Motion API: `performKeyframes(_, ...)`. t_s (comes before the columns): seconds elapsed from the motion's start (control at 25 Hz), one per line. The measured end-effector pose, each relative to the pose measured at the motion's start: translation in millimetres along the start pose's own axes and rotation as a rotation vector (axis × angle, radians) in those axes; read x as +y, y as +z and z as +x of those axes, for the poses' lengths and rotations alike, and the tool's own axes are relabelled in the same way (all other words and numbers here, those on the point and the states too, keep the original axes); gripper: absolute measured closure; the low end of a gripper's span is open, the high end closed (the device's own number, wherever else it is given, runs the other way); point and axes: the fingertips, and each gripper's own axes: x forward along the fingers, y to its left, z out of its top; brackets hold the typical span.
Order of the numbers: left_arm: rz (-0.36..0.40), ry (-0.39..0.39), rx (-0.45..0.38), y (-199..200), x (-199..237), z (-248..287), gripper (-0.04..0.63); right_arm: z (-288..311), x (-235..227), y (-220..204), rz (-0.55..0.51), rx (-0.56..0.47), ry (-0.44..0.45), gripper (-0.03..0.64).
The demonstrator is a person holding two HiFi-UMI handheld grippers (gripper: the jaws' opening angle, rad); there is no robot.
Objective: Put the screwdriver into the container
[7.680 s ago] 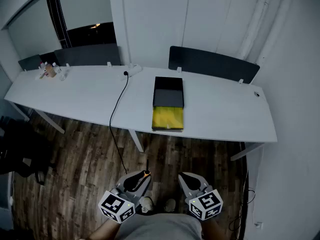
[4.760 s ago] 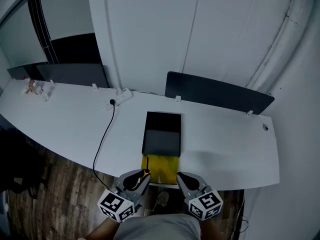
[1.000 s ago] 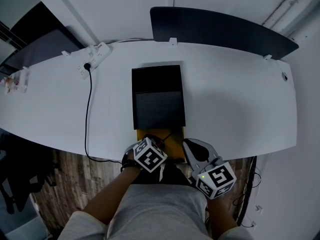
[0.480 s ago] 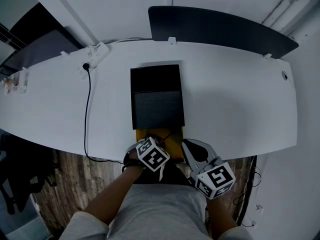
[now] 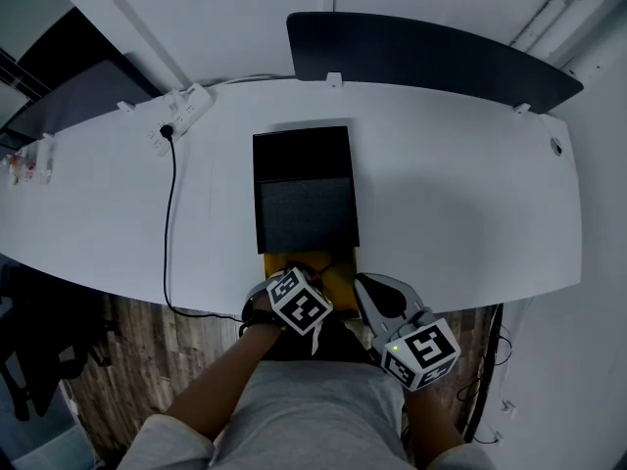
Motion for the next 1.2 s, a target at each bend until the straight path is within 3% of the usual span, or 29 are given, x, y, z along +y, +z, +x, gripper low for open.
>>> performKeyframes(0.4, 0.032, 0.013, -0.012, 5, 0, -7, 0.475, 0, 3, 4, -0.01, -0.007, 0.015, 0.603)
performKeyframes(0.84, -0.001, 0.037, -0.15, 15, 7, -42, 0.476, -2, 3, 12, -0.032, -0.013, 0.008, 0.603)
performKeyframes(1.0, -0.033, 0.048, -0.249, 19, 10, -65, 0.488, -3, 5, 15, -0.05, -0.01, 0.007, 0.603)
performKeyframes(1.2, -0.053, 0.1, -0.434, 26, 20, -103, 0.533, -1, 8, 15, -0.08, 0.005, 0.005, 0.603)
